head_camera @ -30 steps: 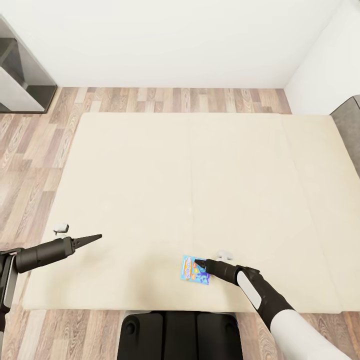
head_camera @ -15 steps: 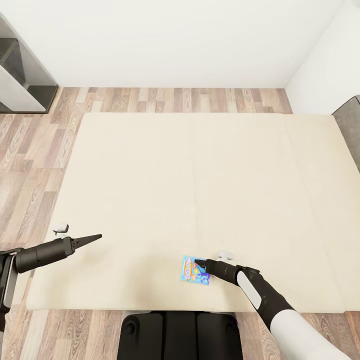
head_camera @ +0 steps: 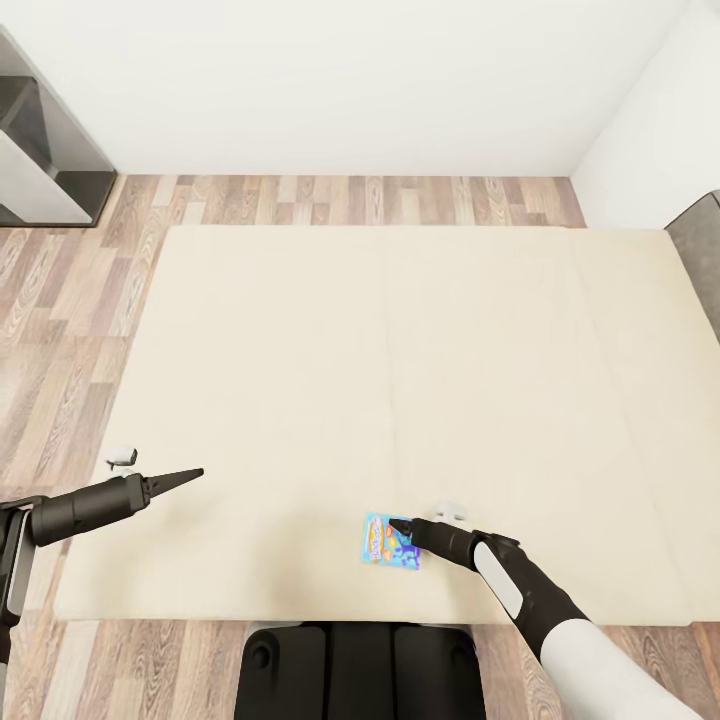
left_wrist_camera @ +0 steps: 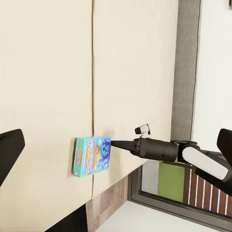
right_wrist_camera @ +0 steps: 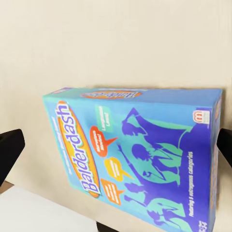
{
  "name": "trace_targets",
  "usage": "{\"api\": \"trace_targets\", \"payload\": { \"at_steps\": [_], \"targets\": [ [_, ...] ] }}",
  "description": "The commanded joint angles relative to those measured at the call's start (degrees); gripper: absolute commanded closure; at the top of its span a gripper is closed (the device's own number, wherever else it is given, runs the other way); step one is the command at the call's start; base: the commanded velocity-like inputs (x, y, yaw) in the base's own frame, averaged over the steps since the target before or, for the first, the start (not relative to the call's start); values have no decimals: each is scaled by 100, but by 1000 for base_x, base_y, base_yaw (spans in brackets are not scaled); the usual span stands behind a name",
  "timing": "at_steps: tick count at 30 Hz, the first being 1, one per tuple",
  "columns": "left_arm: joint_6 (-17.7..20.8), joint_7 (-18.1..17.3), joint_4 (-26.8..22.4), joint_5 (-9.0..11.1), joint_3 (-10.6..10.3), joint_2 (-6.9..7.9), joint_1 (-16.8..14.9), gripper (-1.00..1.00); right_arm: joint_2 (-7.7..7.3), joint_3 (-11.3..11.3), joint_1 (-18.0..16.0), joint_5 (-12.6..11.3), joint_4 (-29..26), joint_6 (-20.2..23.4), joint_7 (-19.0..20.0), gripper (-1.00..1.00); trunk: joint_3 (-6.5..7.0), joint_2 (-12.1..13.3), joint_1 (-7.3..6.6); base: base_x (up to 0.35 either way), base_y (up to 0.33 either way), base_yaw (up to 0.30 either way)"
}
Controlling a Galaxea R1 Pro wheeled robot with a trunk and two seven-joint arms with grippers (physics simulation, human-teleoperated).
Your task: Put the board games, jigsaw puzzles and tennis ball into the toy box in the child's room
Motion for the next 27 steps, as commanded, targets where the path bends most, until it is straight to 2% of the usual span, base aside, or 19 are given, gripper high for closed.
{"api": "trace_targets", "payload": {
  "at_steps": [1,27],
  "targets": [
    [60,-27,-1,-10,2,0,-2,-100,-6,19,-2,-33,-6,22,-5,-100,-6,-9,3,0,19,0],
    [60,-27,-1,-10,11,9,-2,-100,-6,27,-2,-33,-6,22,-4,-100,-6,-9,3,0,19,0]
  ]
}}
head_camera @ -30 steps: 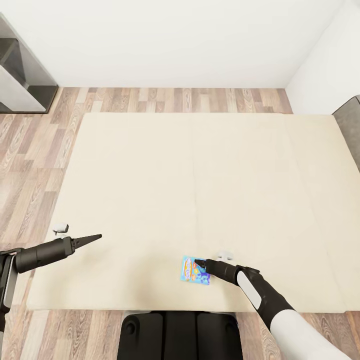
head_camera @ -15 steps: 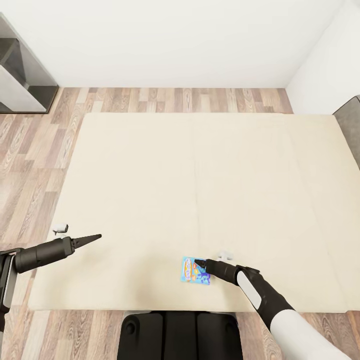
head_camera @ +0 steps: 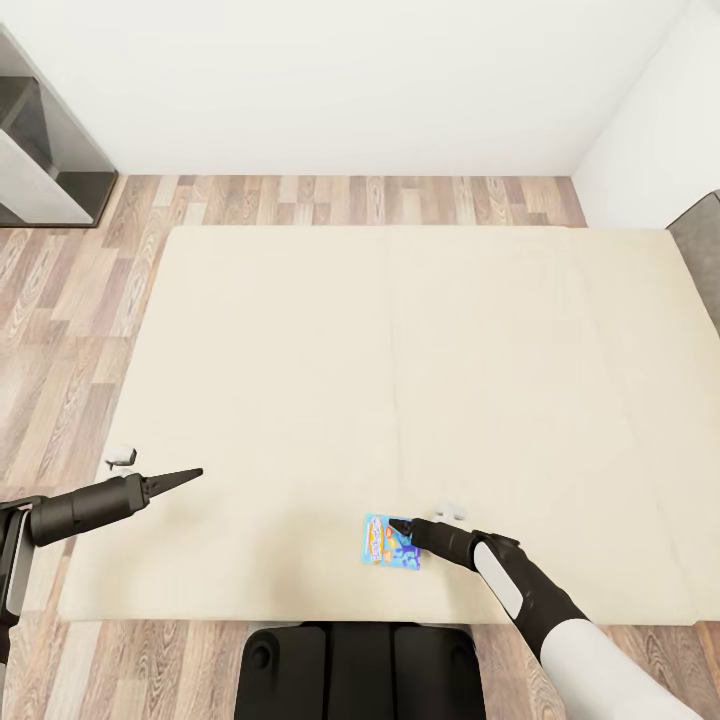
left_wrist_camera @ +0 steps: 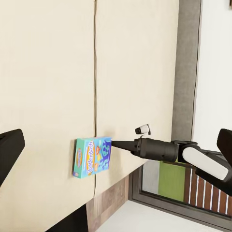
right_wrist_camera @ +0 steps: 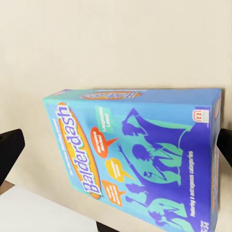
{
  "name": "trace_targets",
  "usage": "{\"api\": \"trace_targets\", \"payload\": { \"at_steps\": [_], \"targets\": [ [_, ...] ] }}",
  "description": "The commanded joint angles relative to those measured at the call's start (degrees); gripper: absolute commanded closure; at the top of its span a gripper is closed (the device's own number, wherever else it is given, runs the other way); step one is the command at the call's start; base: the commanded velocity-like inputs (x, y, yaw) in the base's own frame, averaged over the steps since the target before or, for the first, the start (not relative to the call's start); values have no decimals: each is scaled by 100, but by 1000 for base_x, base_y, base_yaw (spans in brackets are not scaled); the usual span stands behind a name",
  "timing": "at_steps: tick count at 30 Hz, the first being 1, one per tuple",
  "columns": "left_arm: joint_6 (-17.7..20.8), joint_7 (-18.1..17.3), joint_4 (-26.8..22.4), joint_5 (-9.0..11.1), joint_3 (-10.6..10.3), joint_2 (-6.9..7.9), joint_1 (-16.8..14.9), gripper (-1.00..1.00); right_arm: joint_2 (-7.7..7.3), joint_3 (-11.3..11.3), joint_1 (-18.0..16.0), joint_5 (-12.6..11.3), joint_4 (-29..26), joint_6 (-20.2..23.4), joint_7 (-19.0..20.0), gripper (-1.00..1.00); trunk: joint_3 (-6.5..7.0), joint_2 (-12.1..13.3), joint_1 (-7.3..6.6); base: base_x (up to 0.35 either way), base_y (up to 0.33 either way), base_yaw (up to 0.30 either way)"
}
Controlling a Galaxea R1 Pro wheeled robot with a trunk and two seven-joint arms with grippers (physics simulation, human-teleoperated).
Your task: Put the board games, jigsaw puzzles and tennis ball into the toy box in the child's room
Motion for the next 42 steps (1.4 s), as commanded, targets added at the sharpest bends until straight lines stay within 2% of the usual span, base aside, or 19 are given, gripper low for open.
{"api": "trace_targets", "payload": {
  "at_steps": [1,42],
  "targets": [
    [60,-26,-1,-9,3,0,-2,-100,-6,19,-2,-33,-6,21,-5,-100,-6,-9,3,0,0,0],
    [60,-26,-1,-9,3,1,-2,-100,-6,19,-2,-33,-5,21,-5,-100,-6,-9,3,0,70,0]
  ]
}}
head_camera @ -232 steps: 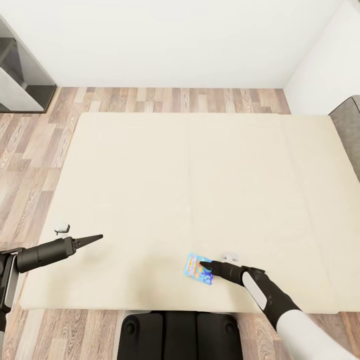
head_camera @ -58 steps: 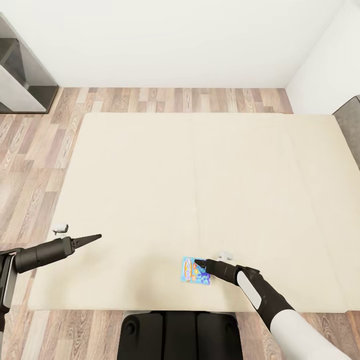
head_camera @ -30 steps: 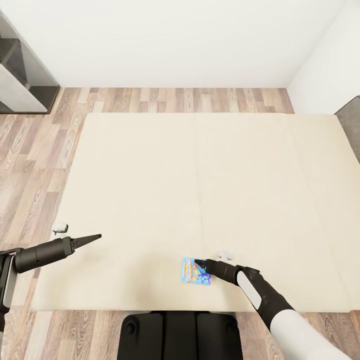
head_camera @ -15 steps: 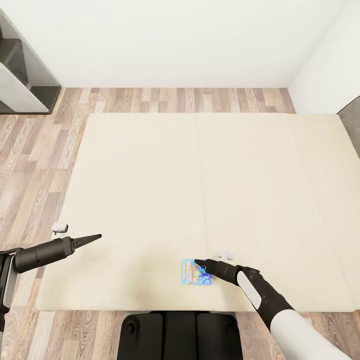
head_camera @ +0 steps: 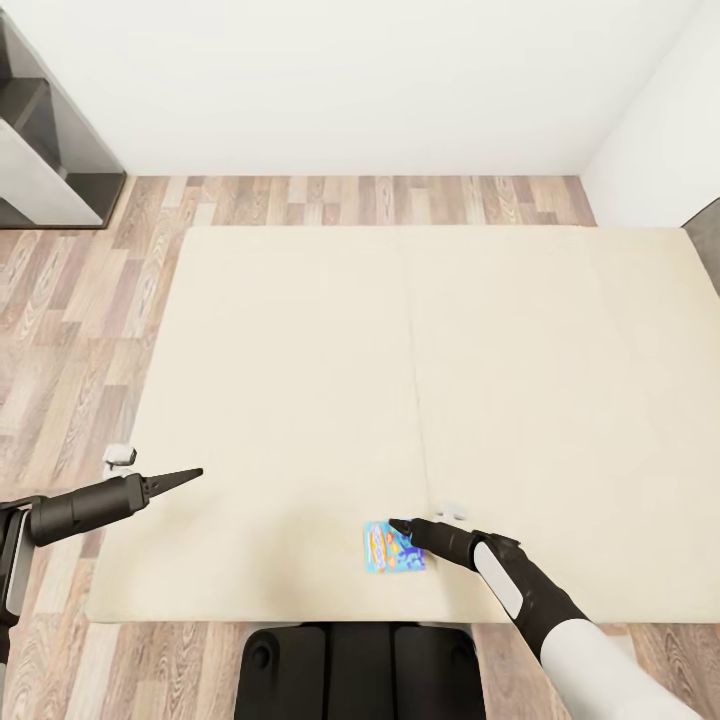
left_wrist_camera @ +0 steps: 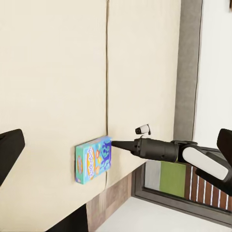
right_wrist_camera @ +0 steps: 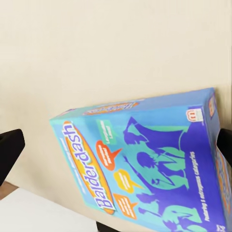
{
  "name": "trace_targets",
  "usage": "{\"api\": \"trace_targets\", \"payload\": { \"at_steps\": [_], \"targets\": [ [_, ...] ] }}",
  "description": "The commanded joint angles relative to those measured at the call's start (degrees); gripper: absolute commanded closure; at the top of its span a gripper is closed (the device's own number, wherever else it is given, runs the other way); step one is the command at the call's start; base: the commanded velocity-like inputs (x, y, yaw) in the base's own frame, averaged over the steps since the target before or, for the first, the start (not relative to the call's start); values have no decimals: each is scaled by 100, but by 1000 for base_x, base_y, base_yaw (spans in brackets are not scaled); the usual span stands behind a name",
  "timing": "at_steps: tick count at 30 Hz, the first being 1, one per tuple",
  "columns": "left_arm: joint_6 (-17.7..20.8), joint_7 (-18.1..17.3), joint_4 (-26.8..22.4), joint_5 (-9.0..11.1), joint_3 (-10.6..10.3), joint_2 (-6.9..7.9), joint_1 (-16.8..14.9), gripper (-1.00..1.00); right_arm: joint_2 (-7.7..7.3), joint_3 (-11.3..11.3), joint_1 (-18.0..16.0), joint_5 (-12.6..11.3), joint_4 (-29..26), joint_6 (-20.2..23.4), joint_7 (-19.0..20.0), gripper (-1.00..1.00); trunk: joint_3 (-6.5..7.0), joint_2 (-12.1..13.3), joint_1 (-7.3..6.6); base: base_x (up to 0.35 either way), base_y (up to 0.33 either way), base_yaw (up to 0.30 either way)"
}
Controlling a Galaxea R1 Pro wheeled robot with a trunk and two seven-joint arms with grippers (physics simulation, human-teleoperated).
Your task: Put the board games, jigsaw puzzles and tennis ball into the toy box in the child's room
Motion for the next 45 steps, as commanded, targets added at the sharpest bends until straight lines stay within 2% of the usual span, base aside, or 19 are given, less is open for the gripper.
{"api": "trace_targets", "payload": {
  "at_steps": [1,22,45],
  "targets": [
    [60,-27,0,-10,2,0,-3,-100,-6,18,-2,-33,-7,22,-5,-100,-6,-9,3,0,95,0],
    [60,-27,0,-10,2,0,-3,-100,-6,11,-2,-33,-7,22,-4,-100,-6,-9,3,0,88,0],
    [60,-27,0,-10,2,5,-3,-100,-15,10,-2,-33,6,32,4,-100,-6,-9,3,0,3,0]
  ]
}}
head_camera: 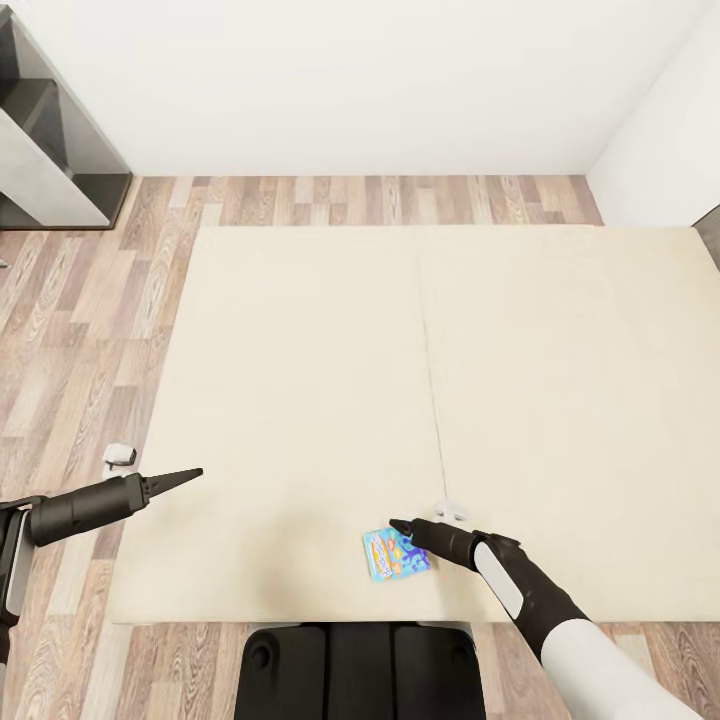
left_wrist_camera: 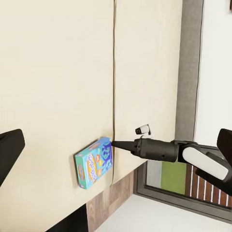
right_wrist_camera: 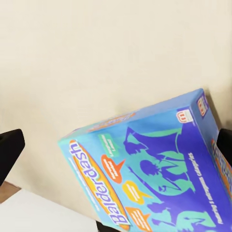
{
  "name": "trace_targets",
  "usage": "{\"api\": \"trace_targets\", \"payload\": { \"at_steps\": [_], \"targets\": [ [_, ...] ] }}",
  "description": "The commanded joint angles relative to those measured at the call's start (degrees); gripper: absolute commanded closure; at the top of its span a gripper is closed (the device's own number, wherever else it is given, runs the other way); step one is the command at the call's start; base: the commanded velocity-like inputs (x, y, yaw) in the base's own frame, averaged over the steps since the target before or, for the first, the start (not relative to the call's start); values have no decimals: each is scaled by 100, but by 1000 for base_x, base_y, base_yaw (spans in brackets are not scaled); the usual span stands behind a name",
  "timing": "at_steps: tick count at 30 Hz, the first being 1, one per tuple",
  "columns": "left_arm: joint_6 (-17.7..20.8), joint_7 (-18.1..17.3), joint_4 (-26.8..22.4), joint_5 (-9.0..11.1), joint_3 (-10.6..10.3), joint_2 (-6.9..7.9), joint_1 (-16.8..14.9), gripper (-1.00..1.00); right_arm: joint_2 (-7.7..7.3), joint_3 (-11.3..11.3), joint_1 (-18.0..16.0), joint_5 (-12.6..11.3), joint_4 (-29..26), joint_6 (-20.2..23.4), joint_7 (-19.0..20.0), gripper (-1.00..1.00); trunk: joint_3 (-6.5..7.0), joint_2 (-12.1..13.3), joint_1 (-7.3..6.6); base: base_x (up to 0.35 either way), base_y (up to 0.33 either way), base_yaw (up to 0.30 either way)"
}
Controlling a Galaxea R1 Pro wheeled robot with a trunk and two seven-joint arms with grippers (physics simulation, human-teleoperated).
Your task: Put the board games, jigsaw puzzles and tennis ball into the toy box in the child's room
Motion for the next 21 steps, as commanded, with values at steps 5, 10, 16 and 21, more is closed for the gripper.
{"api": "trace_targets", "payload": {
  "at_steps": [5,10,16,21],
  "targets": [
    [60,-26,-1,-9,2,4,-2,-100,-6,30,-2,-17,2,39,-16,-100,-6,-9,3,0,0,0],
    [60,-26,-1,-9,2,5,-2,-100,-11,33,-2,9,27,73,-33,-100,-6,-9,3,0,0,0],
    [60,-26,-1,-9,2,3,-2,-100,-59,29,-2,4,46,268,-55,-100,-6,-9,3,0,0,0],
    [60,-26,-1,-9,2,4,-2,-100,-92,28,-2,-10,49,496,-69,-100,-6,-9,3,0,0,0]
  ]
}}
